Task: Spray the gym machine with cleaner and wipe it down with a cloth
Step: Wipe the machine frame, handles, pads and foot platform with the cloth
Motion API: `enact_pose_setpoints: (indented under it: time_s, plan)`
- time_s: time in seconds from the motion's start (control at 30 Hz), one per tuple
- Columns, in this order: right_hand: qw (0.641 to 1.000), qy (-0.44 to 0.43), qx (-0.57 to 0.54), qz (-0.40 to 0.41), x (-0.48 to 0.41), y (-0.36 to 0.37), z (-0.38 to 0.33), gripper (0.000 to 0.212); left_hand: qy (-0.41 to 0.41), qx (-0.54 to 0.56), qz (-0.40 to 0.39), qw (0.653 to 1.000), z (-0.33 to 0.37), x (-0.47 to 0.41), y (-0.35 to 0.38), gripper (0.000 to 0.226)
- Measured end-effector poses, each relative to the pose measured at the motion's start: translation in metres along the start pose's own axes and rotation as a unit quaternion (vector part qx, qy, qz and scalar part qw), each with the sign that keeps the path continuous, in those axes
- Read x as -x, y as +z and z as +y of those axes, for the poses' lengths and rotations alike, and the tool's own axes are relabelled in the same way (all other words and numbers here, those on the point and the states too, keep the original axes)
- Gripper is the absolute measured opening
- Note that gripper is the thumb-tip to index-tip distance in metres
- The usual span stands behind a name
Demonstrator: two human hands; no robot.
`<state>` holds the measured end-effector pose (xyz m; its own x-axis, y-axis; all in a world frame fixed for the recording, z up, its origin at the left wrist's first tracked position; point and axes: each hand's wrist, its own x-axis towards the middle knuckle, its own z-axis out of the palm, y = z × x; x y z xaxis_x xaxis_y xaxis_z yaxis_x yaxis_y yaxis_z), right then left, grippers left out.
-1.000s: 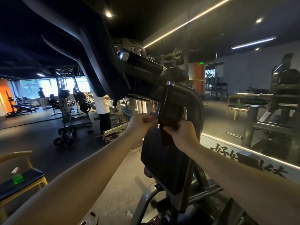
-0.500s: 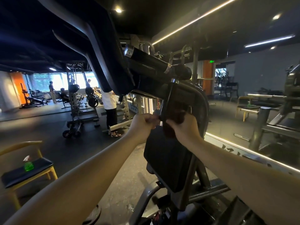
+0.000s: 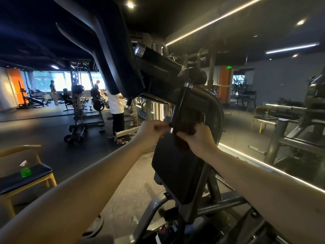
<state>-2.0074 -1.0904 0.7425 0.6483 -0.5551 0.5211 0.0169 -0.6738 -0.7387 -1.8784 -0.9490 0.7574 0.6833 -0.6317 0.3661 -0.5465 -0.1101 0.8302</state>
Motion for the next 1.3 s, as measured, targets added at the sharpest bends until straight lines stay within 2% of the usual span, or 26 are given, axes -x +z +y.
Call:
enact_pose_setpoints:
  time_s: [0.1, 0.17, 0.27, 0.33, 0.4, 0.43, 0.47, 0.5, 0.57, 0.67, 0.77, 0.9, 0.97, 1.07, 1.17, 1.27, 1.3]
  plan:
    - [0.998, 0.006, -0.001, -0.056, 0.022, -0.002, 0.005, 0.025, 0.048, -0.047, 0.004, 0.998, 0.001, 0.020, -0.002, 0.026]
    - [0.998, 0.000, -0.022, -0.061, 0.024, -0.006, -0.001, 0.025, 0.056, -0.017, -0.013, 0.998, 0.003, 0.038, -0.001, 0.029]
    - [0.994, -0.007, -0.037, -0.107, 0.025, -0.005, -0.013, 0.024, 0.057, 0.041, -0.067, 0.995, 0.007, 0.057, 0.000, 0.045]
    - [0.967, 0.069, -0.175, -0.171, 0.024, -0.008, -0.025, 0.021, 0.071, -0.008, -0.046, 0.996, 0.010, 0.060, -0.003, 0.053]
    - [0.909, 0.127, -0.298, -0.263, 0.020, -0.015, -0.036, 0.030, 0.077, -0.053, -0.003, 0.996, 0.011, 0.059, -0.009, 0.050]
    - [0.895, 0.131, -0.309, -0.293, 0.017, -0.020, -0.041, 0.033, 0.071, -0.058, 0.017, 0.996, 0.012, 0.057, -0.013, 0.044]
    - [0.902, 0.123, -0.285, -0.300, 0.014, -0.025, -0.042, 0.034, 0.061, -0.053, 0.037, 0.996, 0.013, 0.055, -0.019, 0.039]
    - [0.920, 0.110, -0.246, -0.286, 0.009, -0.028, -0.043, 0.034, 0.050, -0.039, 0.057, 0.996, 0.015, 0.051, -0.025, 0.034]
    - [0.958, 0.101, -0.187, -0.195, -0.004, -0.035, -0.044, 0.026, 0.040, 0.009, 0.107, 0.993, 0.023, 0.038, -0.038, 0.032]
    - [0.973, 0.142, -0.171, -0.060, -0.022, -0.037, -0.043, 0.012, 0.084, 0.021, 0.179, 0.980, 0.048, 0.009, -0.047, 0.036]
    - [0.967, 0.187, -0.169, -0.043, -0.028, -0.033, -0.050, 0.014, 0.128, 0.012, 0.175, 0.976, 0.071, -0.019, -0.033, 0.031]
    - [0.967, 0.197, -0.159, -0.021, -0.025, -0.023, -0.067, 0.016, 0.108, 0.024, 0.058, 0.992, 0.074, -0.038, -0.009, 0.043]
    - [0.964, 0.211, -0.161, 0.002, -0.022, -0.020, -0.071, 0.015, 0.105, 0.067, -0.004, 0.992, 0.073, -0.038, -0.007, 0.049]
    - [0.961, 0.213, -0.174, 0.010, -0.016, -0.016, -0.073, 0.015, 0.114, 0.081, -0.046, 0.989, 0.077, -0.042, -0.011, 0.046]
    - [0.956, 0.214, -0.199, 0.022, -0.013, -0.008, -0.073, 0.017, 0.129, 0.049, -0.017, 0.990, 0.078, -0.055, -0.008, 0.043]
    - [0.960, 0.211, -0.177, 0.056, -0.011, -0.001, -0.072, 0.022, 0.115, 0.131, 0.049, 0.983, 0.078, -0.064, -0.008, 0.043]
    - [0.958, 0.212, -0.181, 0.062, -0.010, 0.001, -0.072, 0.025, 0.117, 0.152, 0.049, 0.980, 0.078, -0.065, -0.007, 0.042]
